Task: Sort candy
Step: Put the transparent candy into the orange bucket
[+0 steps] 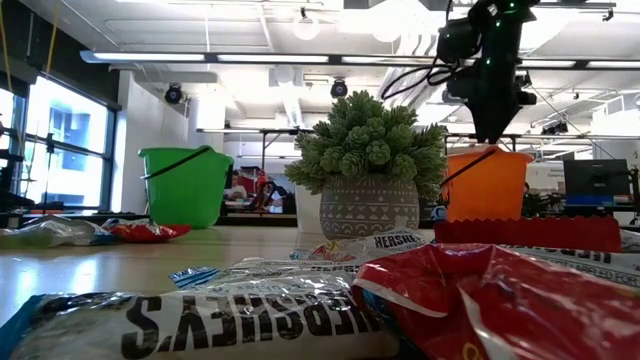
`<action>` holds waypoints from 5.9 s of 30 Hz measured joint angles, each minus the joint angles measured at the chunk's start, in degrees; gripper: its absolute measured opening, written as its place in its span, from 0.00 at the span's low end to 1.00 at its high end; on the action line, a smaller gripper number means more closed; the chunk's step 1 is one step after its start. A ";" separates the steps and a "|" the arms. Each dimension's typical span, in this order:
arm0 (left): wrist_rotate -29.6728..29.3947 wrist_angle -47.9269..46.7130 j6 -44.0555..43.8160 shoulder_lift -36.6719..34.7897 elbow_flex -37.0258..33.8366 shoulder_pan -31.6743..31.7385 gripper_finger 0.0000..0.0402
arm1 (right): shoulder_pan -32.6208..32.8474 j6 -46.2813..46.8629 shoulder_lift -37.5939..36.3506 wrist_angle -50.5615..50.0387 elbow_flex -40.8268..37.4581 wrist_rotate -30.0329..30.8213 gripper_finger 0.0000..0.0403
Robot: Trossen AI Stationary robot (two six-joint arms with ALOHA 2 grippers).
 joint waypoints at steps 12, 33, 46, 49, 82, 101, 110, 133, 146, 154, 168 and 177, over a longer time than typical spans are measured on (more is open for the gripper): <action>-0.39 -3.72 3.25 -3.54 0.02 0.09 0.20 | 15.08 3.26 -0.06 -16.85 2.29 -4.66 0.37; -0.63 -4.29 4.44 -3.95 0.04 0.11 0.20 | 28.96 13.02 -0.04 2.86 -23.20 -10.44 0.37; -0.66 -4.27 4.42 -3.95 0.08 0.11 0.20 | 29.15 16.09 -0.02 19.97 -35.67 -7.86 0.37; -0.66 -4.27 4.42 -3.95 0.09 0.11 0.20 | 29.15 17.05 -0.03 22.06 -37.25 -7.08 0.37; -0.63 -6.93 9.56 -3.93 0.09 0.10 0.20 | 27.43 16.42 -0.05 -5.38 0.52 6.73 0.03; 9.56 -9.90 7.77 -6.19 0.09 4.72 0.20 | 1.22 6.90 0.13 5.39 1.92 7.95 0.12; 10.22 -13.19 10.39 -10.79 0.09 6.38 0.20 | 0.74 9.88 0.13 4.59 1.91 4.11 0.35; 2.78 -17.13 14.48 -14.76 0.10 6.45 0.20 | 28.72 6.20 0.04 -1.89 1.21 -3.39 0.40; 2.75 -18.45 15.11 -14.81 0.09 6.45 0.20 | 28.68 14.01 0.09 17.56 -20.60 -8.19 0.40; 2.68 -18.28 17.49 -15.32 0.09 6.45 0.20 | 28.63 15.49 0.09 28.78 -29.57 -8.29 0.40; 2.68 -18.39 15.97 -16.21 0.09 6.45 0.20 | 28.63 -5.25 0.09 34.68 -31.90 -1.80 0.40; 2.69 -18.70 15.93 -16.21 0.09 6.45 0.20 | 27.86 -3.36 0.09 34.72 -31.90 -1.95 0.40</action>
